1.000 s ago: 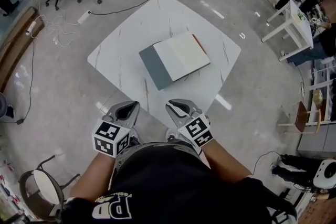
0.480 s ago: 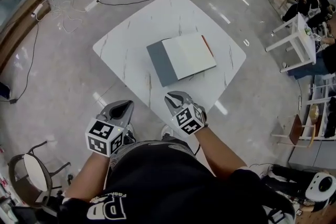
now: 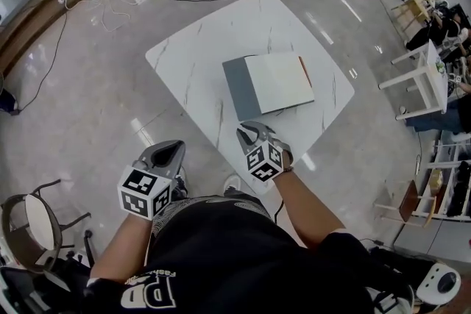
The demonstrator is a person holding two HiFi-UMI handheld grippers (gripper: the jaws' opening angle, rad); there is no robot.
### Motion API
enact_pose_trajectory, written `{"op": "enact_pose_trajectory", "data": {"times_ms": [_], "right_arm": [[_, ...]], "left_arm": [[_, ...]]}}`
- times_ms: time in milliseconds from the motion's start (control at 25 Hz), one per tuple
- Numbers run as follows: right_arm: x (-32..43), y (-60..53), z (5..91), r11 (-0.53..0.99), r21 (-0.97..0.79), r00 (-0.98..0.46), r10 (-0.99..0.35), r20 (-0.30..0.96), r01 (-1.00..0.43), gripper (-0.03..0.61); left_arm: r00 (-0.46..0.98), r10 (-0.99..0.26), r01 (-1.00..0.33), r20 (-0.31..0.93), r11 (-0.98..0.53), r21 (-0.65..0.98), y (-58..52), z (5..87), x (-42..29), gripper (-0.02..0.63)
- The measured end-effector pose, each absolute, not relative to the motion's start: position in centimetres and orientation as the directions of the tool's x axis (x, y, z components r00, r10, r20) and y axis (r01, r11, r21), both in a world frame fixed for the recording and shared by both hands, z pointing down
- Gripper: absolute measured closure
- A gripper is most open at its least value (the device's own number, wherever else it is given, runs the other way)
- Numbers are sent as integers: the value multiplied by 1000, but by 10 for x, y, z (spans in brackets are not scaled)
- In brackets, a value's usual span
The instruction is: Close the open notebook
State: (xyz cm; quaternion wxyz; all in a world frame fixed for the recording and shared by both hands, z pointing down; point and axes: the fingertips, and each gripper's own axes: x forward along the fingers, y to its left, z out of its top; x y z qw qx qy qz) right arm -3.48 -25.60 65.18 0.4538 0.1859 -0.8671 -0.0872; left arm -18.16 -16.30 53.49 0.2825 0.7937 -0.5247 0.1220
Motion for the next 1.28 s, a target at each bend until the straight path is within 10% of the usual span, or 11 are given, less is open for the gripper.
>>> {"op": "enact_pose_trajectory", "data": {"times_ms": [1280], "right_arm": [[-41,-286,691,759,622,-317,-552,771,192,489]], "left_arm": [[348,-803,-920,484,-191,343,-141,538,-220,555]]}}
